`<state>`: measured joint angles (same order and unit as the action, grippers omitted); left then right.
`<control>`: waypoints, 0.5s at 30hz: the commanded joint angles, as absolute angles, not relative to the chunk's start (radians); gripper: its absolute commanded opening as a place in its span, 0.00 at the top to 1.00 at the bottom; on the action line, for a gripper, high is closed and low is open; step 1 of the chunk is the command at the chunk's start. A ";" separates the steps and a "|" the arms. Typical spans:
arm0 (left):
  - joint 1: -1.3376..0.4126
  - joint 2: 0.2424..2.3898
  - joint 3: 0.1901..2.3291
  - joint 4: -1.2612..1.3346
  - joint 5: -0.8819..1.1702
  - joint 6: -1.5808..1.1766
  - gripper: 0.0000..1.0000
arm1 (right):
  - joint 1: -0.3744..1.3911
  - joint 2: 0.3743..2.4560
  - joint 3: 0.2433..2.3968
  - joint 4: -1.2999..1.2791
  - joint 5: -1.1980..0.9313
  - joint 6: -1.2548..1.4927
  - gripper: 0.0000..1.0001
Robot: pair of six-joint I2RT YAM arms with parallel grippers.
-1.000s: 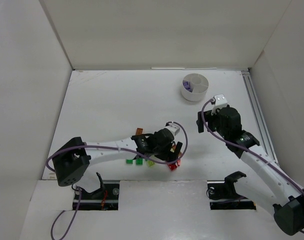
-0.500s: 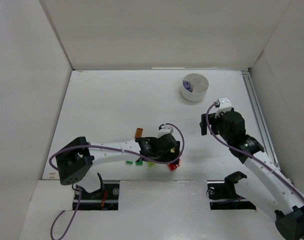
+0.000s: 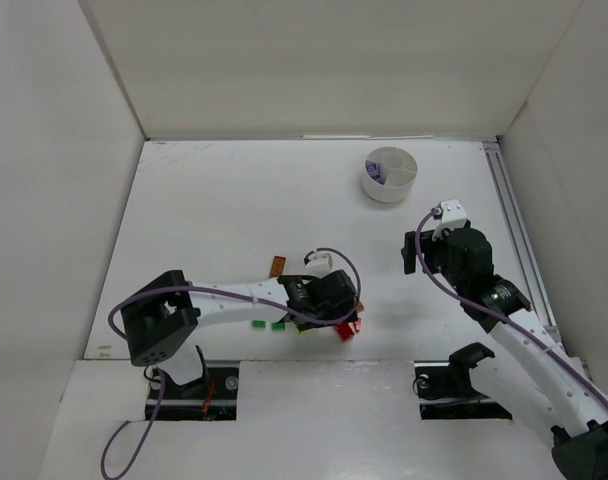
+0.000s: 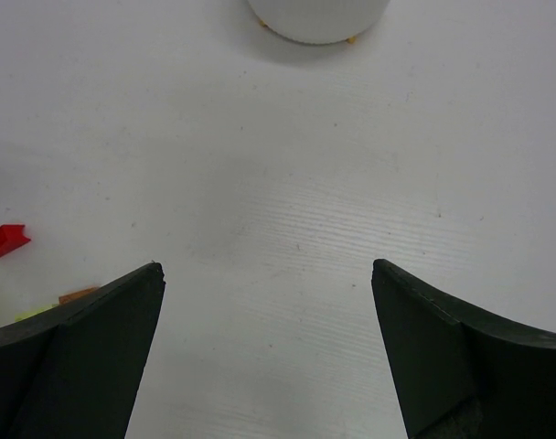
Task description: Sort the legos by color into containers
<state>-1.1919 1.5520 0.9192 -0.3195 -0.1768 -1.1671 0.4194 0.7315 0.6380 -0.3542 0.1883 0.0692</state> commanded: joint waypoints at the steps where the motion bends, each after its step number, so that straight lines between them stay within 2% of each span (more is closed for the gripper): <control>1: -1.198 1.587 0.977 -0.344 -0.207 -1.212 0.13 | 0.426 0.732 0.646 -0.334 0.206 0.081 0.00; 15: -1.198 1.638 0.992 -0.362 -0.196 -1.221 0.47 | 0.426 0.752 0.646 -0.325 0.206 0.081 0.00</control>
